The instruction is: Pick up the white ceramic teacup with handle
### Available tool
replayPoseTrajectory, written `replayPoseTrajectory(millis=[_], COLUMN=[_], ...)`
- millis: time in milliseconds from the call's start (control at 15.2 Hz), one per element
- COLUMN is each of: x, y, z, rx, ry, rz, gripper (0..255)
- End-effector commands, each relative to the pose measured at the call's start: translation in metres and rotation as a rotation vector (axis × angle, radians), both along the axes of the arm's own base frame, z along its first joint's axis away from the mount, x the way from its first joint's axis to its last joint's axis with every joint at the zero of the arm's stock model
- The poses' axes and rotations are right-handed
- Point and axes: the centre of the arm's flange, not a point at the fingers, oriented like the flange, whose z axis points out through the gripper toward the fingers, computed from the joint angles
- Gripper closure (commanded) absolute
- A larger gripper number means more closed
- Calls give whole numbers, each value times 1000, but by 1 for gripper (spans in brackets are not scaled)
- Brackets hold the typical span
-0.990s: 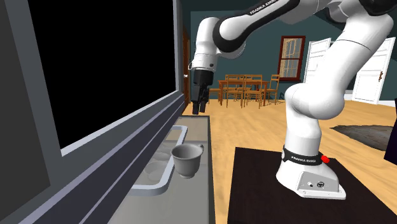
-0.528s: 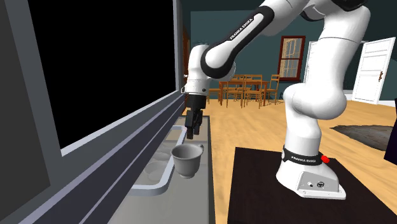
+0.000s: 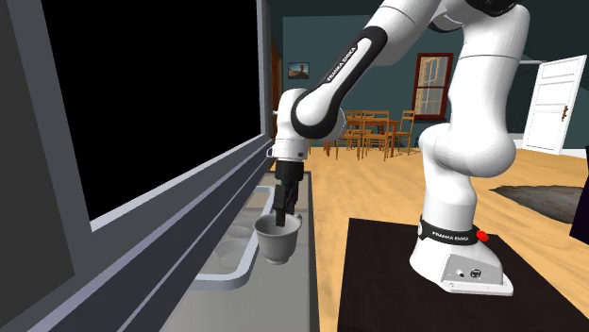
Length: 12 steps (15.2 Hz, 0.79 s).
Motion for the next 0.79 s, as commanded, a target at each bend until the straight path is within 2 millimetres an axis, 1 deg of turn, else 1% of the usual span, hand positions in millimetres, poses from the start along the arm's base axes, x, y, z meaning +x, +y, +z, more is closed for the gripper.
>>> replayPoseTrajectory(millis=[0,132,198,726], x=[0,0,0,0], y=[0,0,0,0], z=[-14,-14,-14,-14], rx=[0,0,0,0], ry=[0,0,0,0], rz=[0,0,0,0], gripper=[0,0,255,255])
